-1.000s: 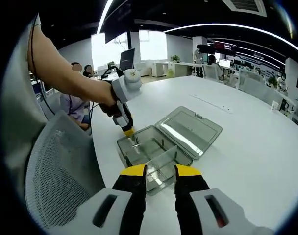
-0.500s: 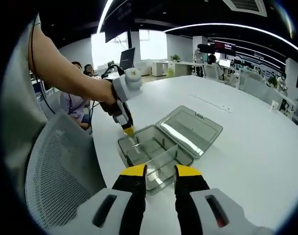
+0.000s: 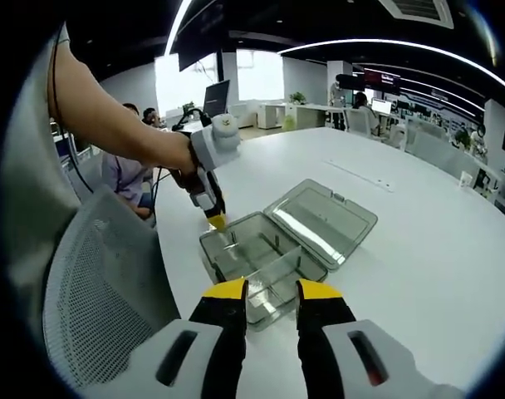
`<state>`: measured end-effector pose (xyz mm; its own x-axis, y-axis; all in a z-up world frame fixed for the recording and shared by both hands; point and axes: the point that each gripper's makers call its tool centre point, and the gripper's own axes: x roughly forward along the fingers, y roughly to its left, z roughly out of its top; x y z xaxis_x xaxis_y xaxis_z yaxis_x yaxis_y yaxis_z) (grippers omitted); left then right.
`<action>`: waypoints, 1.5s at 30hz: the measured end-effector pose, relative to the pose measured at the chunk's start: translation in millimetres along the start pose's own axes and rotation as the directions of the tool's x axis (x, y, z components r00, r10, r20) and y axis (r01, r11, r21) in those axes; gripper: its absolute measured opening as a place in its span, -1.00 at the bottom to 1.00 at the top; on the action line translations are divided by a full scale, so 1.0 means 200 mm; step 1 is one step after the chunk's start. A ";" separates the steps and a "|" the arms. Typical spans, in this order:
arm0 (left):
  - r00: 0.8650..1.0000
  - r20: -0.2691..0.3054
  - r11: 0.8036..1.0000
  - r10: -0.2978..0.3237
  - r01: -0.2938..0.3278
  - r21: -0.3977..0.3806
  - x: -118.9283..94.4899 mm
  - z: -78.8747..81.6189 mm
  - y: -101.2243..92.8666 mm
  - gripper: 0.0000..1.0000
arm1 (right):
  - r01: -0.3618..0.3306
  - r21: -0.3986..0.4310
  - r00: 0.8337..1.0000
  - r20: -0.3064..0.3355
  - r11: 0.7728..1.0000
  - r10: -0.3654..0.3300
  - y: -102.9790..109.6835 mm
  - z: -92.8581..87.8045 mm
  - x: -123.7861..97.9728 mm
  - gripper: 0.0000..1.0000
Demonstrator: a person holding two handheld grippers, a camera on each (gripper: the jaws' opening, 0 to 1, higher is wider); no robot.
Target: Insert the divider into the dual guide fixture by aligning both edges with the guide slots and pushing it downward to the bottom, including one-sided entry, uneven engagement, binding, and posture correction.
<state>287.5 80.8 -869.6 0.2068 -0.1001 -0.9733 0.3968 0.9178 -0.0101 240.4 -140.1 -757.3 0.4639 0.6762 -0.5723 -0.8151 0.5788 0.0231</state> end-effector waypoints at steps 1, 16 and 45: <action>1.000 0.001 1.000 -0.004 0.004 0.001 -0.01 0.00 0.00 -0.43 | 0.000 0.000 1.000 0.000 1.000 0.000 0.00 0.00 0.00 -0.64; 0.999 0.008 0.999 -0.050 0.050 0.007 -0.03 -0.01 -0.01 -0.44 | 0.003 -0.009 1.000 -0.001 1.000 -0.003 -0.01 0.02 -0.02 -0.63; 0.937 0.227 0.956 -0.266 0.286 -0.061 -0.24 0.04 -0.07 -0.44 | -0.083 0.128 0.995 0.062 0.988 0.076 0.00 0.12 -0.03 -0.51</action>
<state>278.8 69.8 -821.8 0.2914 -0.4249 -0.8571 0.3839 0.8726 -0.3020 245.4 -133.7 -734.4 0.4214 0.7448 -0.5174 -0.7999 0.5741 0.1750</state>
